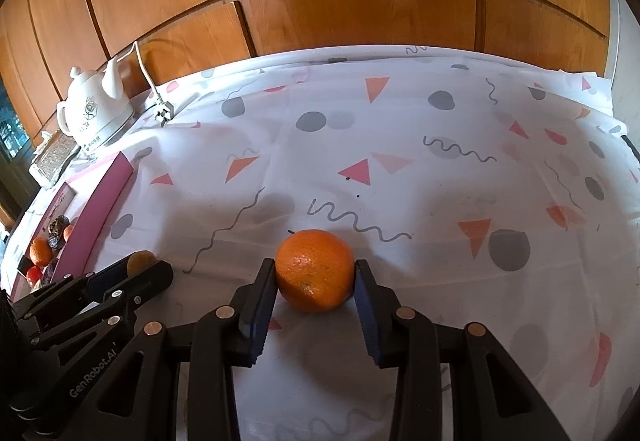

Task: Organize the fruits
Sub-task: 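Carry the potato and small orange over the pink tray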

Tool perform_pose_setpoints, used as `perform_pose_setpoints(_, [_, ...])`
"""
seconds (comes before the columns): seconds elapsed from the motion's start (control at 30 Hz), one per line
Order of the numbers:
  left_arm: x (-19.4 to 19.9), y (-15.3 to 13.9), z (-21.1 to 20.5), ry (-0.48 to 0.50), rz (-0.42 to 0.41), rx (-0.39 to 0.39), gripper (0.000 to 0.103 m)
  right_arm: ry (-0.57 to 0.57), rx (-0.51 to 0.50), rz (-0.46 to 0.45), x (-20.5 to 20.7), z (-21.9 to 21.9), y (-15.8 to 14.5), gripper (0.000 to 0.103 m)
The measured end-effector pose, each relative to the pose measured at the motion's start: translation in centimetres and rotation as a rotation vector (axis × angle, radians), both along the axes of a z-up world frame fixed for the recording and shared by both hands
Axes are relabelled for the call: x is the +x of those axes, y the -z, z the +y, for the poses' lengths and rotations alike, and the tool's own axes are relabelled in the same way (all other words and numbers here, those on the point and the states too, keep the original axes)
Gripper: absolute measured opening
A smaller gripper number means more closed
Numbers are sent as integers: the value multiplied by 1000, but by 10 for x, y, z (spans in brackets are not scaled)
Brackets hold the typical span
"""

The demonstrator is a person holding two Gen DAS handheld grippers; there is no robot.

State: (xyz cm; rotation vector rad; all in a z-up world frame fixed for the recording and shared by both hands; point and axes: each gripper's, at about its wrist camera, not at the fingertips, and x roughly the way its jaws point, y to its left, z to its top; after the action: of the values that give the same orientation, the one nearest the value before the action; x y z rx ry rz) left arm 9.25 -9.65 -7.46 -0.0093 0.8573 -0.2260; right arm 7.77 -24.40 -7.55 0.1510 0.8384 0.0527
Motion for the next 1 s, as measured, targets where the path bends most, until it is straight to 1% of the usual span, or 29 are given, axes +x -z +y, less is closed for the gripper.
perform_pose_setpoints(0.1, [-3,-2,0,0,-1,13,25,-1,-10,0,-1,1,-1,38])
perform_pose_setpoints(0.23, [-10,-11,5,-10,4,-5,25,-4,-47,0,-1,6,-1,38])
perform_pose_setpoints(0.37, [-21,-30,12,-7,-38,-7,25,-4,-76,8,-1,10,-5,38])
perform_pose_setpoints(0.47, [-30,-43,18,-10,-76,-5,25,-6,-70,16,0,13,-8,38])
perform_pose_setpoints(0.6, [-39,-59,32,-31,-113,-13,25,-45,-74,-3,-2,30,-16,38])
perform_pose_setpoints(0.77, [-50,-70,58,-76,-140,-8,25,-101,-46,-21,-2,52,-29,38])
perform_pose_setpoints(0.87, [-57,-75,81,-132,-154,-7,25,-154,-24,-31,1,71,-39,38])
perform_pose_setpoints(1.0, [-65,-81,116,-213,-171,-11,25,-244,-19,-42,9,105,-49,38])
